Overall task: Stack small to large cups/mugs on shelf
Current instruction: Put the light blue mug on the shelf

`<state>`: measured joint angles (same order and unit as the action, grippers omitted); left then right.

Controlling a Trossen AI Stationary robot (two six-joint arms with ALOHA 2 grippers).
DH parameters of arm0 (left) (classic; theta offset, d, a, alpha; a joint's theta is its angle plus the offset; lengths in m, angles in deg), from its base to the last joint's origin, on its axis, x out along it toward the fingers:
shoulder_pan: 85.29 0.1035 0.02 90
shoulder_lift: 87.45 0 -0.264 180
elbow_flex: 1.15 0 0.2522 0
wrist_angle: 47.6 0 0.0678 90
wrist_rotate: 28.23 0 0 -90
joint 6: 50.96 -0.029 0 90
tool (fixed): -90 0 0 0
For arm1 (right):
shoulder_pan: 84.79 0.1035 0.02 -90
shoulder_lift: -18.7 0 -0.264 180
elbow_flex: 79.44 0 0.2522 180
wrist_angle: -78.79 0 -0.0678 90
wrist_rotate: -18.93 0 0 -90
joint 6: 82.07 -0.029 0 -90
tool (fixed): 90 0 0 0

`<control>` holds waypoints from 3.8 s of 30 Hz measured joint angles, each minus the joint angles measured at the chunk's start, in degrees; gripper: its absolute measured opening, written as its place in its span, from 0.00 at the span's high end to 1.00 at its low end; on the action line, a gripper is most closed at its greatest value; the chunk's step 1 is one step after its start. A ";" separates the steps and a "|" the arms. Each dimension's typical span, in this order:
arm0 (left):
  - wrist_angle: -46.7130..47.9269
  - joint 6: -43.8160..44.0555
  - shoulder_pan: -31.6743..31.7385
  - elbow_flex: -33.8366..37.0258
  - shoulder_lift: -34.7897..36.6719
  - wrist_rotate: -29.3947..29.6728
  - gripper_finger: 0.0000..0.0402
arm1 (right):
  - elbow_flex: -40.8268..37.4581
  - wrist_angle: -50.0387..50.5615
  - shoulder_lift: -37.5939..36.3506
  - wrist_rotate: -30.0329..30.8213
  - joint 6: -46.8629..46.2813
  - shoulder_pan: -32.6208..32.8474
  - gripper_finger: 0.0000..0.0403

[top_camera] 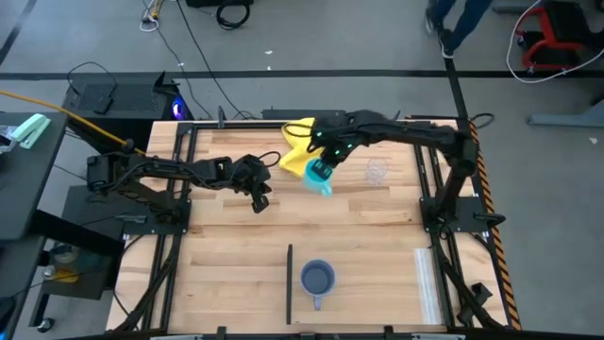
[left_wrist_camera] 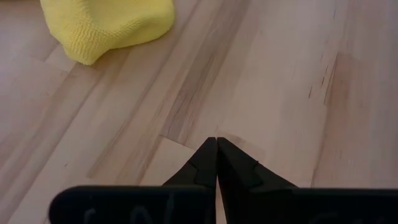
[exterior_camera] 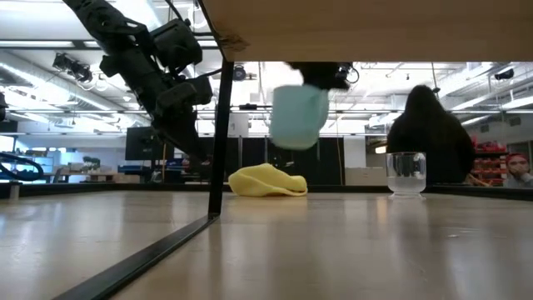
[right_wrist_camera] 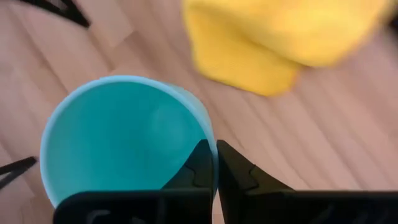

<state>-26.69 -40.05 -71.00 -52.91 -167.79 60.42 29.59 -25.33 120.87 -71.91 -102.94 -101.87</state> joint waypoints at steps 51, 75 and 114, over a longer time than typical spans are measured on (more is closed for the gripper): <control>0.27 5.01 -0.07 0.00 0.04 0.01 0.94 | 5.71 27.88 -8.73 15.07 -83.81 62.30 0.98; 0.36 4.79 -0.07 0.00 -0.02 0.01 0.94 | 5.70 27.80 -6.16 16.48 -84.06 62.47 0.98; 0.39 4.79 -0.04 -0.02 -0.02 0.03 0.91 | 5.83 22.98 -3.97 16.69 -80.97 63.39 0.82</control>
<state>-26.31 -35.26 -71.05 -52.93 -167.81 60.45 35.42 -2.35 116.90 -55.22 -183.91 -38.49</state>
